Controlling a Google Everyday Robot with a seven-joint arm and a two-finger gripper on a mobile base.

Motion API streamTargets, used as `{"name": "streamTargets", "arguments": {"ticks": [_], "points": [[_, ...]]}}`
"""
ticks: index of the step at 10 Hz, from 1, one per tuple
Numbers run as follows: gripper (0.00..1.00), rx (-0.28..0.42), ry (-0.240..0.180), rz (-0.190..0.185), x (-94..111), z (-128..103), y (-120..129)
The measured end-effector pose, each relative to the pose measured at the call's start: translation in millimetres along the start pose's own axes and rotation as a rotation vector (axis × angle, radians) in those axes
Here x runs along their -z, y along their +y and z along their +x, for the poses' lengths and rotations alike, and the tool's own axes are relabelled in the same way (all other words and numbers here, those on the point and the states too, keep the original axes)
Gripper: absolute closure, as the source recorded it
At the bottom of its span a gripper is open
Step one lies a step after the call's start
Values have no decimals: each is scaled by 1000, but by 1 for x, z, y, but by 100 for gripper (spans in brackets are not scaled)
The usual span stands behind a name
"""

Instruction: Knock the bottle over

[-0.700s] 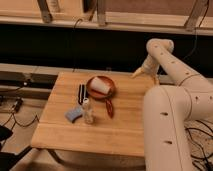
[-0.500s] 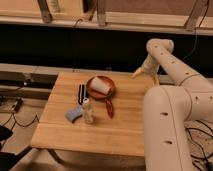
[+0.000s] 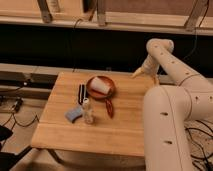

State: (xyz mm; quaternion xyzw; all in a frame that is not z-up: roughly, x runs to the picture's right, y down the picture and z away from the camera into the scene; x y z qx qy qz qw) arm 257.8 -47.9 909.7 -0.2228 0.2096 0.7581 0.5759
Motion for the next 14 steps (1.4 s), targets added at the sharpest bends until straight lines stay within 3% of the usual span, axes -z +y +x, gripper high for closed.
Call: {"name": "streamTargets", "arguments": {"ticks": [7, 12, 14], "points": [[22, 0, 0, 0, 0, 0, 0], [67, 0, 0, 0, 0, 0, 0], [89, 5, -1, 7, 0, 0, -1]]}}
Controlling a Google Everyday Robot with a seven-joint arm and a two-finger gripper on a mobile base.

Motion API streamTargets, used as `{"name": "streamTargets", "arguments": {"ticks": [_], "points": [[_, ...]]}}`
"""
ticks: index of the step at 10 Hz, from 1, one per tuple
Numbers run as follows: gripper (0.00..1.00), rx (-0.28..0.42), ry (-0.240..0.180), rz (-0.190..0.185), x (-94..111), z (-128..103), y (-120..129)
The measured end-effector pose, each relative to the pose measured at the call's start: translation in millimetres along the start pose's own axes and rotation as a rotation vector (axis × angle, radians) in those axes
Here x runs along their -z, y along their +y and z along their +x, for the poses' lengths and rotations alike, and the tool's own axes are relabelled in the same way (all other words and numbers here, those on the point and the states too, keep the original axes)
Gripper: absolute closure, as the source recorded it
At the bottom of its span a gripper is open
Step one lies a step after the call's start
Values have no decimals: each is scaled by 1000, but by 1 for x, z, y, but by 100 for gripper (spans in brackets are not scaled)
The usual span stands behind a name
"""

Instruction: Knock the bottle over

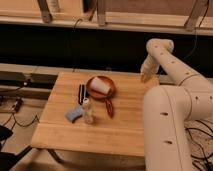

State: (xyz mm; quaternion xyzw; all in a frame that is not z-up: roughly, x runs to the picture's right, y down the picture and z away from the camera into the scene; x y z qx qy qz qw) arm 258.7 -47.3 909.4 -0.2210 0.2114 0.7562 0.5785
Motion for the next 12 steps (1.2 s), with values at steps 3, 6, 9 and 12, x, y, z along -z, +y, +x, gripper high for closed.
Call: {"name": "streamTargets", "arguments": {"ticks": [3, 6, 9, 12], "points": [[100, 50, -1, 1, 1, 19, -1], [100, 123, -1, -5, 8, 65, 0], [100, 201, 36, -1, 10, 137, 3], [100, 313, 119, 14, -2, 198, 26]]}}
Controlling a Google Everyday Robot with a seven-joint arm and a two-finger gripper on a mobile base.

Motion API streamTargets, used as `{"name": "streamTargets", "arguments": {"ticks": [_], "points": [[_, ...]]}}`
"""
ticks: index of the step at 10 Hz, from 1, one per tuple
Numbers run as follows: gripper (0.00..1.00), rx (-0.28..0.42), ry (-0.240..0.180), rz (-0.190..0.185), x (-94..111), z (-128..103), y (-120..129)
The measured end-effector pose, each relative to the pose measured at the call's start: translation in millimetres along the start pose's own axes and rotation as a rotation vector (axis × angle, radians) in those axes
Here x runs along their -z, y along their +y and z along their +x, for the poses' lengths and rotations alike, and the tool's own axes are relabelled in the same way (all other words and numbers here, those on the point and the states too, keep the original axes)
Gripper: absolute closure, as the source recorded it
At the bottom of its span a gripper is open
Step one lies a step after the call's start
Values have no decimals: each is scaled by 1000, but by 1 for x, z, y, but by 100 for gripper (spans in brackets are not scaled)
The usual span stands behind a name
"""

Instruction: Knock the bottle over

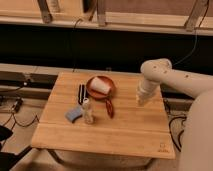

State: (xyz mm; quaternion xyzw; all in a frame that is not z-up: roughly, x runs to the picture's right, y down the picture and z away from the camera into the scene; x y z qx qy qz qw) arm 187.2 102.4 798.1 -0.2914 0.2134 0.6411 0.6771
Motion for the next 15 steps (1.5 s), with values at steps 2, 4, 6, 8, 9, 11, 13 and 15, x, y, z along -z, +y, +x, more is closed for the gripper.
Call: {"name": "streamTargets", "arguments": {"ticks": [2, 4, 6, 8, 9, 11, 13, 15], "points": [[100, 103, 52, -5, -10, 24, 35], [100, 121, 63, -4, -12, 29, 40], [100, 117, 63, -4, -11, 29, 38], [100, 138, 70, 3, -13, 31, 42], [100, 177, 79, 3, -12, 39, 54], [100, 285, 92, -10, -9, 61, 91], [100, 362, 107, -25, -6, 88, 115], [100, 464, 131, -73, -7, 116, 153]]}}
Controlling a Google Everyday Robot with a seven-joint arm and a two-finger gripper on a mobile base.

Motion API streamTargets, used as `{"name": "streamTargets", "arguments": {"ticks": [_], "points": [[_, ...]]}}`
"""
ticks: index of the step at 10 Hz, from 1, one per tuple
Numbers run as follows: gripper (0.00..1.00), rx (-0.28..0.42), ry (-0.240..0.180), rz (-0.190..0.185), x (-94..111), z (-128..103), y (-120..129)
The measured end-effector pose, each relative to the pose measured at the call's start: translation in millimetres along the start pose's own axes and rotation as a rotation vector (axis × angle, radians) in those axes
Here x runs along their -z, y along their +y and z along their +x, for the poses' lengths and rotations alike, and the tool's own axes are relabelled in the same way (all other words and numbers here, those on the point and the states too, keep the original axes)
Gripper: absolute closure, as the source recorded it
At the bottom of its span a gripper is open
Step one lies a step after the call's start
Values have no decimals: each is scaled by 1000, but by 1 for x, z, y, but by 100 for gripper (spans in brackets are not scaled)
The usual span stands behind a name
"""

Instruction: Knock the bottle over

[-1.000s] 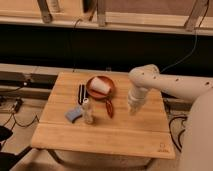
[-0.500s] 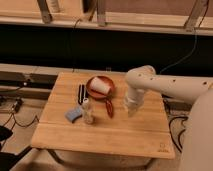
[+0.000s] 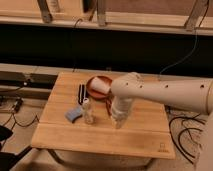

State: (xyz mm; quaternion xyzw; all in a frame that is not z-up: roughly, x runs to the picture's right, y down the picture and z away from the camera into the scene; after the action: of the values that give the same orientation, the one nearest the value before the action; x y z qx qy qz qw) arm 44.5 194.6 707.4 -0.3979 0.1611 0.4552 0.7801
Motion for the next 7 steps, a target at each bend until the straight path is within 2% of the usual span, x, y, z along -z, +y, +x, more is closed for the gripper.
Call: {"name": "streamTargets", "arguments": {"ticks": [2, 4, 5, 7], "points": [[100, 113, 9, -54, -8, -2, 45], [100, 233, 7, -94, -12, -15, 87], [100, 272, 3, -105, -11, -19, 100], [100, 391, -46, -111, -4, -38, 132]]}}
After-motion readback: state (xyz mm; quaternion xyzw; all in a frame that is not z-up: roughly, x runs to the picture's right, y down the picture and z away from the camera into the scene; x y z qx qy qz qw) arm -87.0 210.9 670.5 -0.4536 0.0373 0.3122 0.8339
